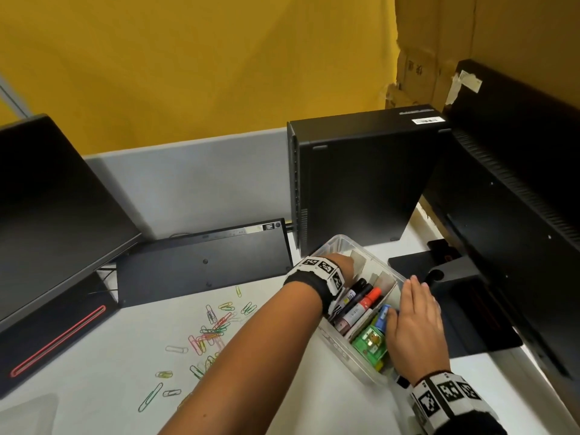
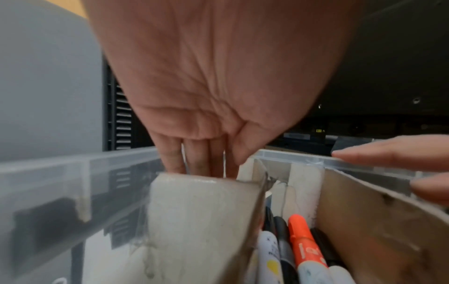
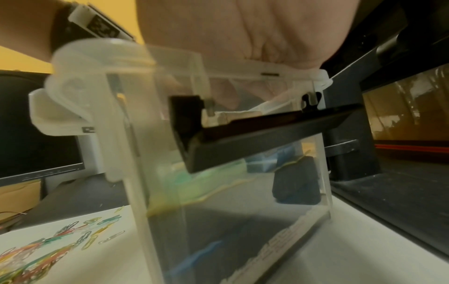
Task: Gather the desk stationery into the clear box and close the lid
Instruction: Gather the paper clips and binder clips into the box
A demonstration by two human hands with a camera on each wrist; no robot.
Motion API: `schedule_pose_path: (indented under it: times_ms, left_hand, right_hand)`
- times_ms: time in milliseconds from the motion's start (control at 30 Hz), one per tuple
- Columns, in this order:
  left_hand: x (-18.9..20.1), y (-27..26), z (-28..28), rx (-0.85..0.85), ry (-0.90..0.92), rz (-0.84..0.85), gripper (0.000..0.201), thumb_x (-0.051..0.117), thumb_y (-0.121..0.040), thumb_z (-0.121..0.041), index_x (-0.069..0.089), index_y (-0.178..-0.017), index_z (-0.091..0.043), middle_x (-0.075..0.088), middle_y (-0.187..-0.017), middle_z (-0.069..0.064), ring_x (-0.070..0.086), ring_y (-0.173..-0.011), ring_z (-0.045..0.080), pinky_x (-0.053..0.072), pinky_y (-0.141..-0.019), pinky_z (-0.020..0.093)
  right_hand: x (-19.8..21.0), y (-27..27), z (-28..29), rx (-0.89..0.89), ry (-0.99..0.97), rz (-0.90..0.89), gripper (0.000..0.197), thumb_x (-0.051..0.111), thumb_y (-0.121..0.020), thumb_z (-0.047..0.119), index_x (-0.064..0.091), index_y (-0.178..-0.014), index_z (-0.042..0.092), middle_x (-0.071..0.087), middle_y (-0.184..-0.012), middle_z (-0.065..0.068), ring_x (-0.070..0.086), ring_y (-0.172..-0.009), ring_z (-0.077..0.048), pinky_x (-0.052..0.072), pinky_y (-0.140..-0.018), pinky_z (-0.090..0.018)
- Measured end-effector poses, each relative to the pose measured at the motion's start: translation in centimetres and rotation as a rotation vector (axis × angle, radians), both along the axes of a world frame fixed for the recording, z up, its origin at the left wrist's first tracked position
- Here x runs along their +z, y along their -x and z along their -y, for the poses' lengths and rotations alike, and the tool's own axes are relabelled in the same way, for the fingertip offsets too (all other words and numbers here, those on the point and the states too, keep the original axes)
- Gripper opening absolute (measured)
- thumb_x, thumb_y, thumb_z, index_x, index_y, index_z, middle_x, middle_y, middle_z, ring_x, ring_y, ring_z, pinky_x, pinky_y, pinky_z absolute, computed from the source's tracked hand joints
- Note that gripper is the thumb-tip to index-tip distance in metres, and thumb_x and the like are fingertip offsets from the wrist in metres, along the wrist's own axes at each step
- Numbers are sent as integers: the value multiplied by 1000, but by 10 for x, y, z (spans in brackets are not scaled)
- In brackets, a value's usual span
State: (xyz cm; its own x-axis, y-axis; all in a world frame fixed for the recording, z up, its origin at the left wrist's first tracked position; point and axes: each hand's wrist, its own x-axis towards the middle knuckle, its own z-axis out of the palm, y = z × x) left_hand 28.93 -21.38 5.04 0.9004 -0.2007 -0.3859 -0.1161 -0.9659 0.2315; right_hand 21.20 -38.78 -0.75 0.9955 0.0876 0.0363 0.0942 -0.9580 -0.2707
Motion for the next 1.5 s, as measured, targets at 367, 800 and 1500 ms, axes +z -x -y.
schedule_pose_path:
  times_ms: [367, 800, 1500]
  left_hand:
    - [-18, 138, -102, 305, 396, 447, 34, 41, -97, -17, 49, -130, -23, 48, -130, -3, 43, -120, 13, 34, -105, 27]
    - [-102, 296, -233, 823, 160, 208, 39, 43, -97, -17, 45, -136, -17, 47, -135, 8, 42, -121, 26, 34, -104, 34]
    - [-115, 266, -229, 773, 365, 237, 48, 42, -94, -5, 40, -141, -14, 42, -134, 6, 45, -120, 19, 33, -109, 25]
  right_hand:
    - [23, 5, -9, 18, 131, -70, 63, 25, -100, 34, 3, -151, 5, 0, -160, -12, -2, -147, -26, 8, -121, -41]
    - [-12, 85, -145, 701, -111, -181, 56, 35, -97, 13, 19, -151, 14, 14, -158, 3, 7, -146, -9, 16, -117, -23]
    - [-60, 73, -186, 510, -158, -377, 49, 31, -101, 21, 22, -149, 13, 24, -154, -3, 28, -139, -17, 27, -116, -35]
